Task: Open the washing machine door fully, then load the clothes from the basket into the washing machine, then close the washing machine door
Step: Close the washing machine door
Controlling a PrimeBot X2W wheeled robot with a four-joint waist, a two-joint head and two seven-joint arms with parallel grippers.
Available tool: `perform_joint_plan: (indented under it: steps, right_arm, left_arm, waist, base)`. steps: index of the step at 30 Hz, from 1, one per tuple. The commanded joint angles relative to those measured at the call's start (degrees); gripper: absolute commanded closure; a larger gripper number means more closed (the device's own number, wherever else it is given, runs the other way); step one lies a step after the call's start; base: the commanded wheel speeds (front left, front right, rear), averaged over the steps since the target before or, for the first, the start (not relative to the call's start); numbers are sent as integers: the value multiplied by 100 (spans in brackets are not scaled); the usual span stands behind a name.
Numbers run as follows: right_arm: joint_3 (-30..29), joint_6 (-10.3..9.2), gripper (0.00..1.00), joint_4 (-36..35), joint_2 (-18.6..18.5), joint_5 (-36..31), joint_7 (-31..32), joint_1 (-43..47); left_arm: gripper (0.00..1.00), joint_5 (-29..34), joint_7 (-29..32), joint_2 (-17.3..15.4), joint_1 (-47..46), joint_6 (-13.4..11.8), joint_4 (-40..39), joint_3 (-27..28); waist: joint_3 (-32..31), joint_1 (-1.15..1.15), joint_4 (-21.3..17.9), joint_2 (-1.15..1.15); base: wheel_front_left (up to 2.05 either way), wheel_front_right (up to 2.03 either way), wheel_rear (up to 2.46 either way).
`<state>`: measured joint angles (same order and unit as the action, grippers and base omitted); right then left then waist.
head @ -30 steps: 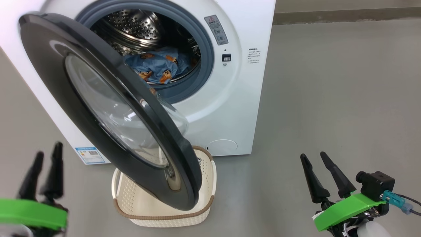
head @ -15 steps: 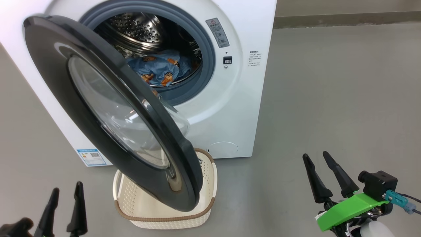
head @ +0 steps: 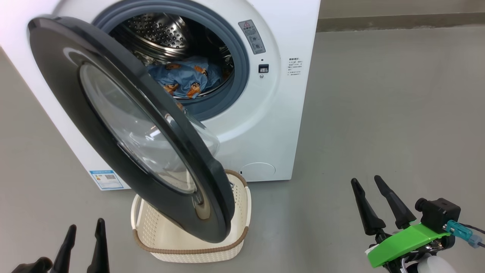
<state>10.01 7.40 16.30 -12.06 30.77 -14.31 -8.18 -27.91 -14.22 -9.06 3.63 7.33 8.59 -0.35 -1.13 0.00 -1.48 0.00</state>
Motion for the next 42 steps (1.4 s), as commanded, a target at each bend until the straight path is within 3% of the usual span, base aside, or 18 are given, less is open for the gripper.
perform_joint_plan:
  steps: [1, 22, 23, 25, 27, 28, 33, 42]
  right_arm:
    - [81, 9, 0, -160, -63, -84, -69, -70]
    - [59, 9, 0, -216, -16, -138, -69, -70]
    - [65, 9, 4, -245, -10, -142, -69, -82]
    - [77, 9, 53, -310, -1, -150, -69, -112]
    - [107, 9, 90, -384, 10, -152, -69, -164]
    - [126, 9, 100, -427, 18, -159, -69, -196]
    - [156, 9, 100, -663, 115, -153, -69, -339]
    - [545, 9, 100, -1742, 357, 139, -69, -696]
  left_arm:
    - [0, 77, -76, -58, -207, 11, -162, 228]
    - [0, 216, -77, 47, -213, 15, -212, 287]
    - [0, 216, -77, 48, -215, 15, -213, 273]
    - [0, 217, -77, 57, -222, 15, -212, 248]
    - [0, 216, -77, 71, -223, 15, -204, 236]
    - [0, 216, -77, 76, -221, 15, -198, 228]
    - [0, 213, -77, 91, -205, 15, -170, 195]
    - [0, 205, -77, 139, -169, 15, -131, 102]
  waist:
    - [3, 0, 8, 0]
    - [-13, 0, 81, 0]
    - [-12, 0, 107, 0]
    - [-15, 0, 182, 0]
    - [-17, 0, 267, 0]
    - [-18, 0, 315, 0]
    - [-48, 0, 600, 0]
    - [-135, 0, 1181, 0]
  base:
    - [0, 0, 0]
    - [0, 0, 0]
    - [0, 0, 0]
    - [0, 0, 0]
    - [0, 0, 0]
    - [0, 0, 0]
    - [0, 0, 0]
    - [0, 0, 0]
